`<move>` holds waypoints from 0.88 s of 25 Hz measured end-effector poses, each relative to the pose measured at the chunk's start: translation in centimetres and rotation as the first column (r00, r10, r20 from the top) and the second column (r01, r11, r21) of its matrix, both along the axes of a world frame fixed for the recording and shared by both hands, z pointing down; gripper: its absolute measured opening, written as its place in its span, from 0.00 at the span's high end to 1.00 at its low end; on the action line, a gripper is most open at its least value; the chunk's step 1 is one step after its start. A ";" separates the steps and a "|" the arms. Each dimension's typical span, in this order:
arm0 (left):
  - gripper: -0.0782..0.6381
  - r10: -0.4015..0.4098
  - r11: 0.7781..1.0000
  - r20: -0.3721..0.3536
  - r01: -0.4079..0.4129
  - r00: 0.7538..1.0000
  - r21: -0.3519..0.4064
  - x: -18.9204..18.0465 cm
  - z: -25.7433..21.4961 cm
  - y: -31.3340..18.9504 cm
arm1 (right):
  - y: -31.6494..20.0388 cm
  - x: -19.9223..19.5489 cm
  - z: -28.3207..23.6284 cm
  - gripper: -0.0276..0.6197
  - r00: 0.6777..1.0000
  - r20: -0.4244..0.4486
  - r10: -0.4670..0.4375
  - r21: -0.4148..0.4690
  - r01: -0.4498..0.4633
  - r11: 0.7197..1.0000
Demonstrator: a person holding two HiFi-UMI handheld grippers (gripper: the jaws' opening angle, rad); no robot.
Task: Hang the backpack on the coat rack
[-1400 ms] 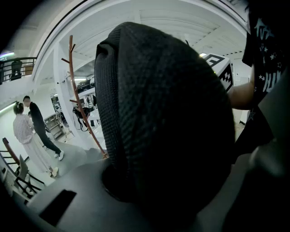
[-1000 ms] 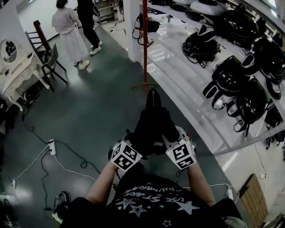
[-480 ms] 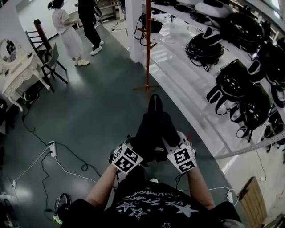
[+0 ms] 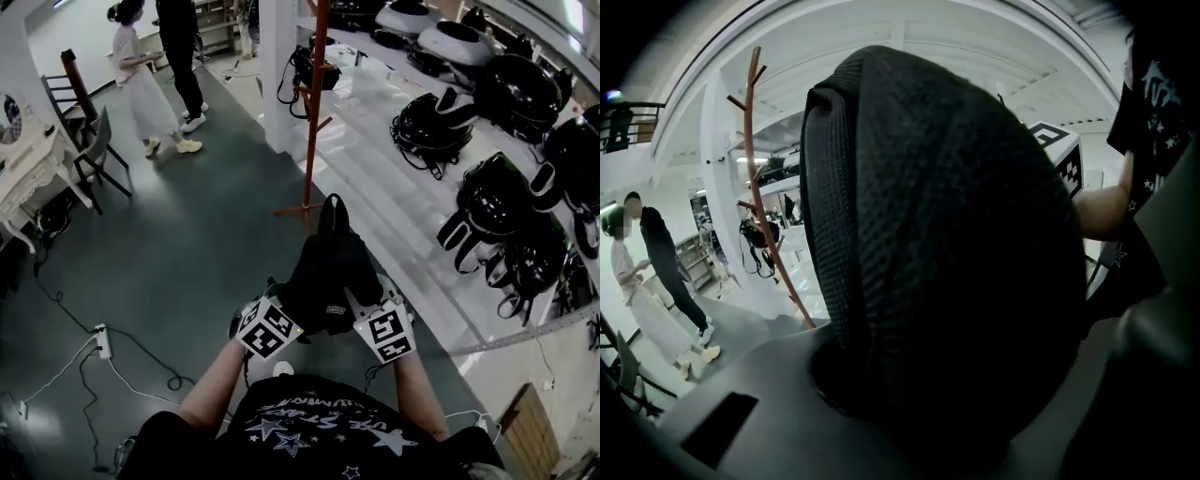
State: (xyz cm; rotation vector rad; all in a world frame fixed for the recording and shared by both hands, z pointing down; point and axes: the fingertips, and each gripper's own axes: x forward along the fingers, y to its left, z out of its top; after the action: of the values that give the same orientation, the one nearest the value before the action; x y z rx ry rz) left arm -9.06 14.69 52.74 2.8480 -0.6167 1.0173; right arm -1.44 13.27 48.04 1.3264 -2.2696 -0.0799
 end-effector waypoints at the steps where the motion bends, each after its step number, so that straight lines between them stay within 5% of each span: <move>1: 0.77 0.004 1.000 -0.005 -0.004 1.000 0.003 -0.2 -0.1 -1.0 | -1.0 -0.2 -0.1 0.82 1.000 -0.004 0.007 0.004 -0.007 1.000; 11: 0.77 0.067 0.998 0.003 -0.067 0.998 -0.015 -1.0 0.3 -8.7 | -8.2 -0.9 0.3 0.82 0.998 -0.004 0.058 -0.024 -0.058 0.998; 22: 0.77 -0.038 0.999 0.043 0.039 0.998 -0.035 4.3 1.6 -19.3 | -20.0 4.3 1.6 0.82 0.995 0.042 -0.087 -0.021 0.088 0.996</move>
State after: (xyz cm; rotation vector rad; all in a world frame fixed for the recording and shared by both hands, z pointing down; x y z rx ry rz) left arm -4.78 -4.65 54.31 2.7796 -0.6479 1.0742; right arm 2.82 -6.75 49.65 1.2274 -2.3556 -0.0569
